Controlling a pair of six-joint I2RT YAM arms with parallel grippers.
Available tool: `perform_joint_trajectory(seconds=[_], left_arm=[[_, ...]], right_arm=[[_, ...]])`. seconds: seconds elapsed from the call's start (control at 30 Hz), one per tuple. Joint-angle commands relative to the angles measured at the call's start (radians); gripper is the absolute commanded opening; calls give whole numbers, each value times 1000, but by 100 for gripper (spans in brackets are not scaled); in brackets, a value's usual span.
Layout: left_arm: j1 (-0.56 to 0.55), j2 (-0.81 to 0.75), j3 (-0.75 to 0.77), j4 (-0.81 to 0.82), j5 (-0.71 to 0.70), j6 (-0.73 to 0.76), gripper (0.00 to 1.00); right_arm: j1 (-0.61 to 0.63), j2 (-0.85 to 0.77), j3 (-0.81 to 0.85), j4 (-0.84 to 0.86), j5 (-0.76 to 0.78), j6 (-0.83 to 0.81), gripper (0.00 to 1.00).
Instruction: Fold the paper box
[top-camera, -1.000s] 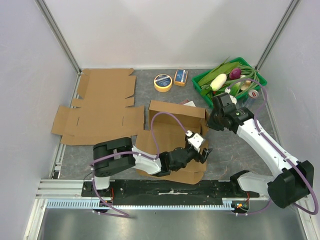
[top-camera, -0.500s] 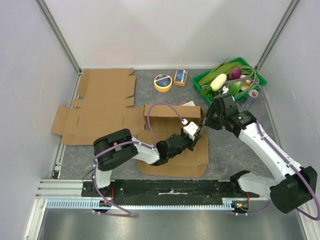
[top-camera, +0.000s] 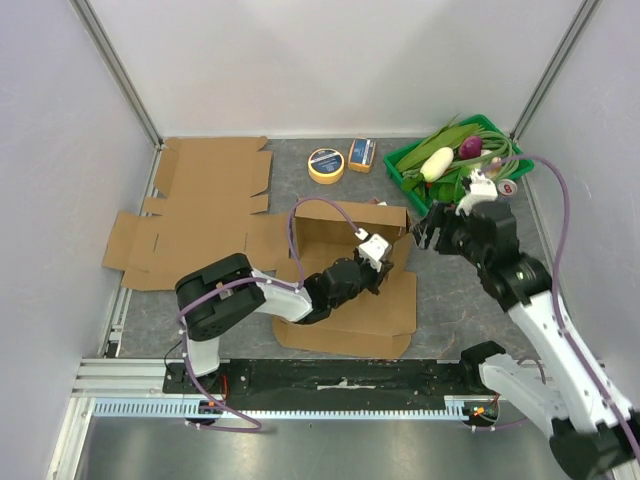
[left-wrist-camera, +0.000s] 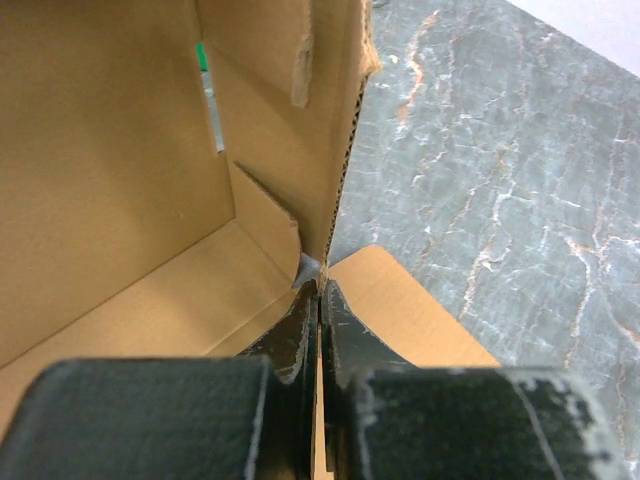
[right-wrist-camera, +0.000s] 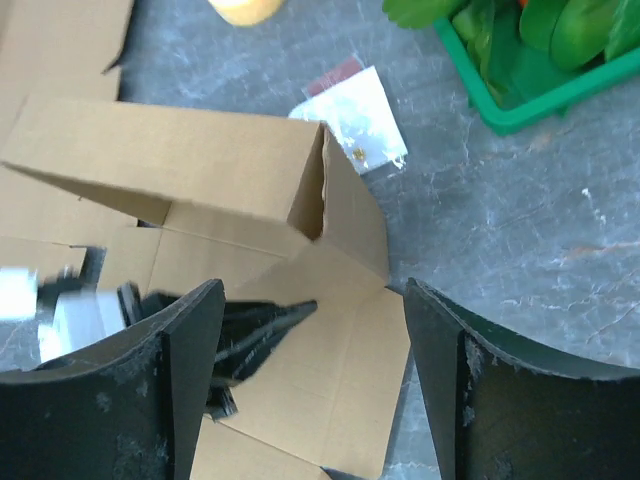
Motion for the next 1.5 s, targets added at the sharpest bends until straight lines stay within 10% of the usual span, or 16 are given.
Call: perform_joint_trajectory(seconds=[0.0,0.37,1.23,1.47], left_arm=[[46,-59,1,-65,46,-34,2],[147,-72,30,-171,174,17,2],[202,-73,84,-289,272,84,2],[201,-208,38,-389,235,29,46]], right_arm=[[-2,-213,-193,284,49,-106,80],[-2,-189,-673,1200,-191,-130,72],[-4,423,-603,1641,-402,-507,68],[-5,502,-555,1644,-373,-507,65]])
